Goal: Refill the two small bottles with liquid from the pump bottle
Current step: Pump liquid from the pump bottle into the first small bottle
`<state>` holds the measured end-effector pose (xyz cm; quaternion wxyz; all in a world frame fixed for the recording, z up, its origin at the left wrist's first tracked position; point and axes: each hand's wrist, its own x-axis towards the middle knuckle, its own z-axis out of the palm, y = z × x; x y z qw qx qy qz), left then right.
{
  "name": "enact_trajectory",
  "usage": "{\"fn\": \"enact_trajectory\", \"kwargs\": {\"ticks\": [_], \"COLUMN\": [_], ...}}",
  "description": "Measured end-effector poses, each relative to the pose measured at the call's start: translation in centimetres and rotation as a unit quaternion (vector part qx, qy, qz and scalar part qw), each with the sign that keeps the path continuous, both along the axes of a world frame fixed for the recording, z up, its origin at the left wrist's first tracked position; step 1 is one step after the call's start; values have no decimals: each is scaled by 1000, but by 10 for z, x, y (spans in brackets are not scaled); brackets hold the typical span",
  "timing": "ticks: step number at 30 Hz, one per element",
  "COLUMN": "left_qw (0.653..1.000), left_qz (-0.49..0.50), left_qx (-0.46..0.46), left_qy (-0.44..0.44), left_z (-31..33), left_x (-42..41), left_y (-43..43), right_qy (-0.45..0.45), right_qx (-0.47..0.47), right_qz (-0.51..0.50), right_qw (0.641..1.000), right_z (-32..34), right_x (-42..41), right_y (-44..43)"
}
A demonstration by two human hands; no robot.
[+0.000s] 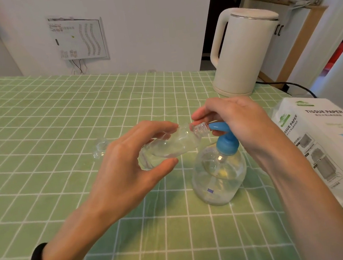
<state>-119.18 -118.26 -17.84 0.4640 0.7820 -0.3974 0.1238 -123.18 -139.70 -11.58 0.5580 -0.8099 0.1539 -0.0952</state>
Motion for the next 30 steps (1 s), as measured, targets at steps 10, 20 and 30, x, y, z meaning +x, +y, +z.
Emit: {"fn": "enact_trajectory", "kwargs": {"ticks": [10, 20, 30], "left_qw": [1000, 1000, 1000], "left_qz": [0, 1, -8], "left_qx": [5, 0, -5], "left_qy": [-5, -15, -10], "left_z": [-1, 1, -4], "left_x": [-1, -3, 0], "left_y": [-1, -1, -1], "right_qy": [16, 29, -74], "right_qx": [-26, -35, 102], "right_qz": [-11, -16, -59], "right_qw": [999, 999, 990], "right_z": [1, -2, 12], "right_x": [-1, 0, -1], "right_y": [-2, -3, -3]}}
